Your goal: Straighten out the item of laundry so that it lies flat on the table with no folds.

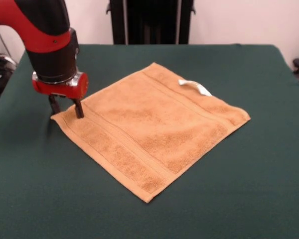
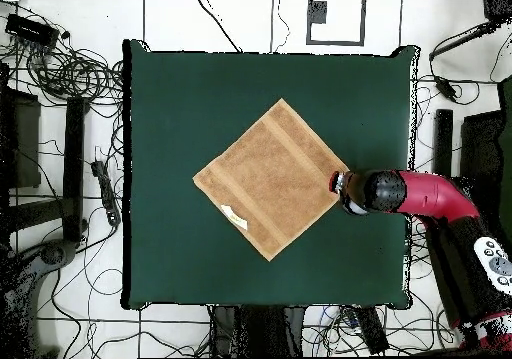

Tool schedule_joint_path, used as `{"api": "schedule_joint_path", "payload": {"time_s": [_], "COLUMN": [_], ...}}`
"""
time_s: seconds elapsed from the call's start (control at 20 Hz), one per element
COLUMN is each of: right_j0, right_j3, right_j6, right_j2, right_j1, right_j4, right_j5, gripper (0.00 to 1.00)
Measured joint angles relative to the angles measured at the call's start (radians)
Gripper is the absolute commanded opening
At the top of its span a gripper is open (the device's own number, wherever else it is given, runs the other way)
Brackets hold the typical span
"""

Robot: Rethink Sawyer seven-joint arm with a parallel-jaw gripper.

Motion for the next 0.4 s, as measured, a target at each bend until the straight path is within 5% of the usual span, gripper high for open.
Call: {"api": "schedule_joint_path", "payload": {"time_s": [0.4], "right_j0": [0.019], "right_j3": [-0.012], "right_j6": [0.000], "right_j2": [-0.011], "right_j1": [-0.007], "right_j4": [-0.004], "right_j5": [0.026], "gripper": [1.00]}}
